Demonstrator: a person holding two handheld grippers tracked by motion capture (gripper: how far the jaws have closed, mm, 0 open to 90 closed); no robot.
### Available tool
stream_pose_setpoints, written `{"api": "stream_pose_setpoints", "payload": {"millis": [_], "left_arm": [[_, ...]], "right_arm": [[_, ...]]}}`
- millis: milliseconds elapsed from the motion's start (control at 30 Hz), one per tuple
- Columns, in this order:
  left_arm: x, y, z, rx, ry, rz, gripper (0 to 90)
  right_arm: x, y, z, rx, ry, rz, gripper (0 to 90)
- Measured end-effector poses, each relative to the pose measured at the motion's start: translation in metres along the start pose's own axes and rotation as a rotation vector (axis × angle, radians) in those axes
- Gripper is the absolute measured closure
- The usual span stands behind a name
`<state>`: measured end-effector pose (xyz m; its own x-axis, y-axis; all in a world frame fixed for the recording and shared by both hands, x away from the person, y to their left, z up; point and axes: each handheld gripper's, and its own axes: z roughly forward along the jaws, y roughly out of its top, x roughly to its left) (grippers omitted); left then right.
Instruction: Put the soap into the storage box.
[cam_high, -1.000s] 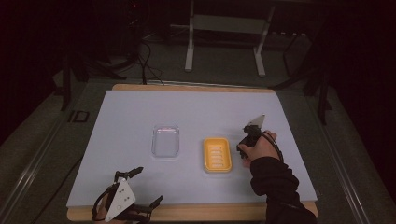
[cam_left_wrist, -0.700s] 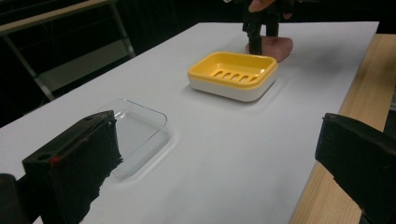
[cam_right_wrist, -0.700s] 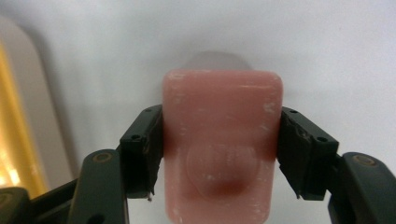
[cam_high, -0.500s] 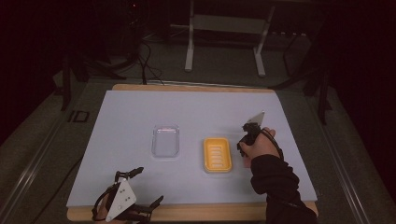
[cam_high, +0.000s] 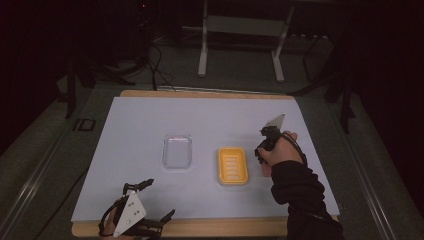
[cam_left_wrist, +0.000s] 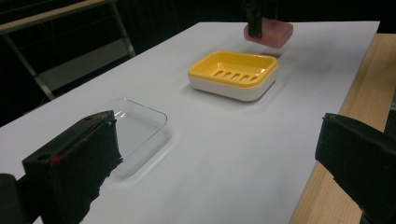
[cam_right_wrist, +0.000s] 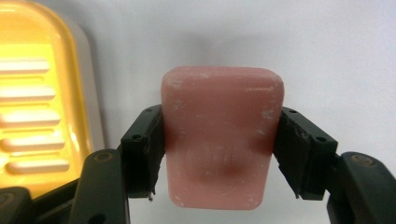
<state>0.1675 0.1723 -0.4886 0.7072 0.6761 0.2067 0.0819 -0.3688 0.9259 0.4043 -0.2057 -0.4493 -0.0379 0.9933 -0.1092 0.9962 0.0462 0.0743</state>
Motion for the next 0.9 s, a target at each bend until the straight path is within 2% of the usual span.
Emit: {"api": "stream_pose_setpoints", "payload": {"millis": [133,433,700,900], "left_arm": [[0.0,0.0,0.0,-0.001,0.0,0.0,0.4],[0.0,0.0,0.0,-0.003,0.0,-0.002,0.3],[0.0,0.0,0.0,-0.001,-0.002,0.0,0.4],[0.0,0.0,0.0,-0.001,-0.002,-0.001,0.4]], "right_arm": [[0.001,0.001,-0.012,-0.026,0.0,-0.005,37.8],[0.01,0.002,-0.039,-0.047,0.009,-0.019,37.8],[0.024,0.0,-0.059,-0.063,0.032,-0.04,37.8],[0.037,-0.002,-0.068,-0.078,0.064,-0.063,37.8]]}}
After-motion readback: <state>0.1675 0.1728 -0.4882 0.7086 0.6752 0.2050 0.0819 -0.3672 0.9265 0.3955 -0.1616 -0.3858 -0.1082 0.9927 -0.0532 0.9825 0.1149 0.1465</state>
